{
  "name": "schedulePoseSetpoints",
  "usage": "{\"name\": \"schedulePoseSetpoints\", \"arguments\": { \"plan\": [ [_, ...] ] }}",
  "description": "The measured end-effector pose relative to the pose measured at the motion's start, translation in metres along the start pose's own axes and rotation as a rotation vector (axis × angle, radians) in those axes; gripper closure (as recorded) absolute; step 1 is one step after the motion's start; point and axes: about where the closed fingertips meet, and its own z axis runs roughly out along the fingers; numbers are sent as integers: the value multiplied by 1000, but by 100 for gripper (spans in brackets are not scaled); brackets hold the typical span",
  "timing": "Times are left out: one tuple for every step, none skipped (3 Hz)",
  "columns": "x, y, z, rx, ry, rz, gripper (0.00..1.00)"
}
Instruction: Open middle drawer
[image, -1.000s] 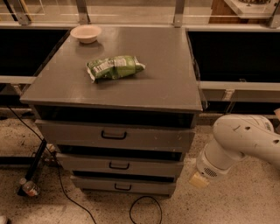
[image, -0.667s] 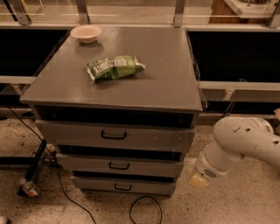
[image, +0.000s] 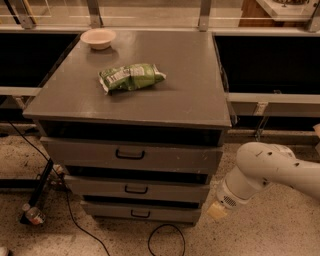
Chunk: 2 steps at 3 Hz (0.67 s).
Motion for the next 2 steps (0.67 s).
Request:
{"name": "schedulePoseSetpoints", "arguments": {
  "plan": [
    [-11, -6, 19, -21, -65, 47, 100],
    [-34, -11, 43, -52, -142, 76, 100]
  ]
}}
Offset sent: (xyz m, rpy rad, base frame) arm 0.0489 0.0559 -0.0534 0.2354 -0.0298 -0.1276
